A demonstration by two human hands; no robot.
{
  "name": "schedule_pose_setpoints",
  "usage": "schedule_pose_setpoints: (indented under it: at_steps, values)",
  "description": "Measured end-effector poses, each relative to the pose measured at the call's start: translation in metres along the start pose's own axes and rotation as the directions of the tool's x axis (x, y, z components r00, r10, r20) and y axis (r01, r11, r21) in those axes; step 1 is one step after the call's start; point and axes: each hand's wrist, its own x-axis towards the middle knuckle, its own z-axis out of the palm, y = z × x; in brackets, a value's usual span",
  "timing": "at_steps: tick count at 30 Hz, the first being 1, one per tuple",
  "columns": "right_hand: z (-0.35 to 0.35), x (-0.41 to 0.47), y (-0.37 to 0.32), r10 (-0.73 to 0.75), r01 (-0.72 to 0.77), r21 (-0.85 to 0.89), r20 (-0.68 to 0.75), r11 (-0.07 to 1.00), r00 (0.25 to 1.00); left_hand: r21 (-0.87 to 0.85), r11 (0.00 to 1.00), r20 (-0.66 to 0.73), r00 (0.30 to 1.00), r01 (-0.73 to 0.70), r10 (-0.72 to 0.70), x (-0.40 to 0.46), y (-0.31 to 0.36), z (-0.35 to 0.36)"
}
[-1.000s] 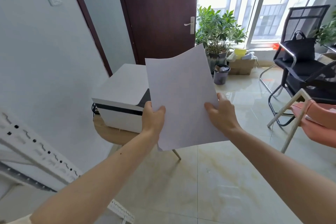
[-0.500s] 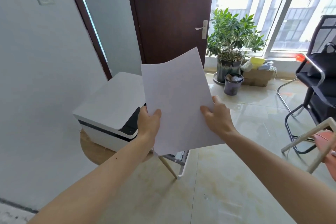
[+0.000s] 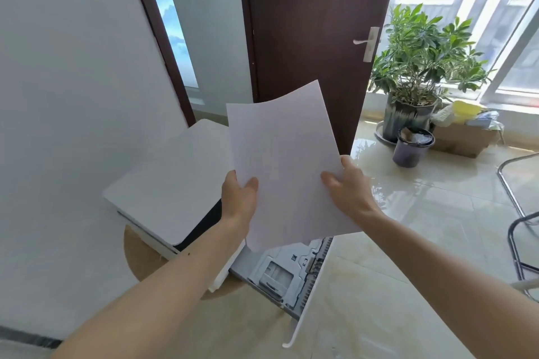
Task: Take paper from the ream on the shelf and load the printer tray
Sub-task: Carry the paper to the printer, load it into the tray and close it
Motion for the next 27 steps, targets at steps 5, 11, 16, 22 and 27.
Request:
schedule_pose_setpoints:
  at_steps: [5, 11, 16, 22, 27]
  values:
    - [0.015, 0.047, -0.001, 0.012, -0.013, 0.030, 0.051, 0.999, 0.999, 0.018, 1.000, -0.068, 0.998, -0.005, 0.006, 0.037, 0.004, 0.010]
    - [0.034, 0.100, -0.001, -0.011, 0.005, 0.054, 0.118, 0.999, 0.993, 0.012, 1.000, -0.165, 0.986, -0.009, 0.010, 0.070, 0.005, 0.018]
    - [0.048, 0.146, 0.008, -0.033, 0.013, 0.089, 0.227, 0.996, 0.973, -0.029, 0.999, -0.282, 0.959, 0.017, -0.025, 0.089, -0.001, 0.032]
    - [0.058, 0.192, 0.019, -0.073, 0.050, 0.073, 0.363, 0.996, 0.929, -0.107, 0.991, -0.464, 0.878, 0.077, -0.119, 0.092, -0.016, 0.056]
    - [0.073, 0.205, 0.030, -0.115, 0.100, 0.058, 0.485, 0.993, 0.867, -0.179, 0.974, -0.571, 0.792, 0.137, -0.216, 0.079, -0.034, 0.070]
